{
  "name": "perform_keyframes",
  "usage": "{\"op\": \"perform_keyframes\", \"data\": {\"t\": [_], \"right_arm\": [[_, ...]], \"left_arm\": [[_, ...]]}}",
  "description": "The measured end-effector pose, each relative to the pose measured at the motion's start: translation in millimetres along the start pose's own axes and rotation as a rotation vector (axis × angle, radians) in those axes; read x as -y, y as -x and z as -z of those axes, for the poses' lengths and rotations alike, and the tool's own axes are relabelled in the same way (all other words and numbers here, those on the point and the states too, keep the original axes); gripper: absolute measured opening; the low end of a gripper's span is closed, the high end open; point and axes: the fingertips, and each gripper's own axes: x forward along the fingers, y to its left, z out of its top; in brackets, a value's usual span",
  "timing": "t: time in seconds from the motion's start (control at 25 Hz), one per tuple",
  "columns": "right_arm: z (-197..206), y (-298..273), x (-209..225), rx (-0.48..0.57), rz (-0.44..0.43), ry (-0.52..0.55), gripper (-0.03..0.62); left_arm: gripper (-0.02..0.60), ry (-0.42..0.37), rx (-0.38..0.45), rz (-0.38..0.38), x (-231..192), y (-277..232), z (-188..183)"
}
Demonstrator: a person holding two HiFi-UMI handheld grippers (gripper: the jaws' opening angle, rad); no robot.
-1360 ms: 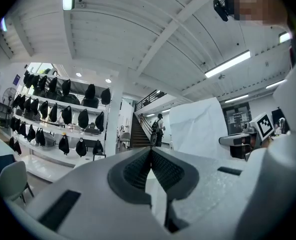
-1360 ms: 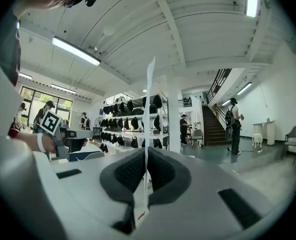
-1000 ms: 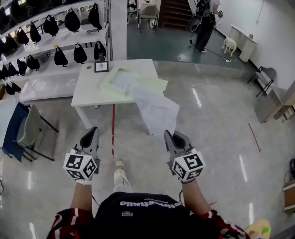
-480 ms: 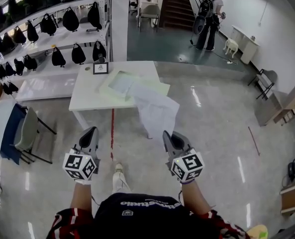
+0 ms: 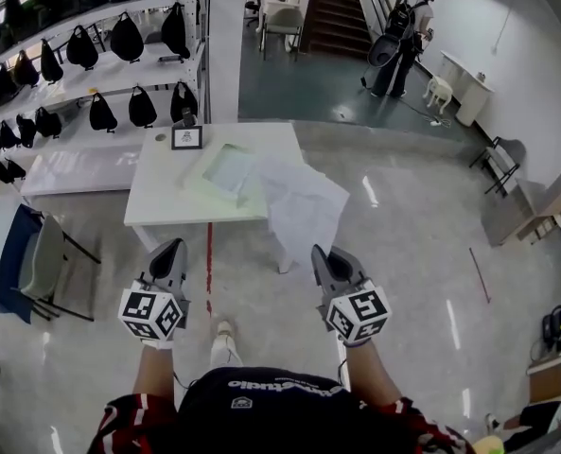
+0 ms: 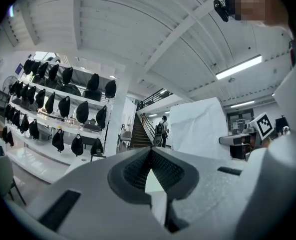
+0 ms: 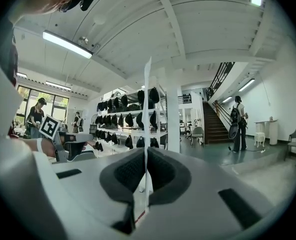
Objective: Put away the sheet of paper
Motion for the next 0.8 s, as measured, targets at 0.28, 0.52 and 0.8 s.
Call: {"op": "perform_keyframes", "data": {"t": [0.28,0.52,0.8], "right_arm": [[-11.2,-48.6,11.4,-0.004,-0.001,-0.003,0.004],[-24.0,-90.0,19.7,0.000,0.005,-0.009,0.003],[-34.3,-142.1,25.3,0.000,0.009,-0.013,0.003]], "left_arm": [[0.005,0.005,-0.003,0.007,-32.8,-37.3,-9.9],[0.005,0.004,-0.003,0.012,-64.2,-67.2,-22.7],[0.005,0.011,-0.006,0.027,-103.9,-106.0,-29.3]]}}
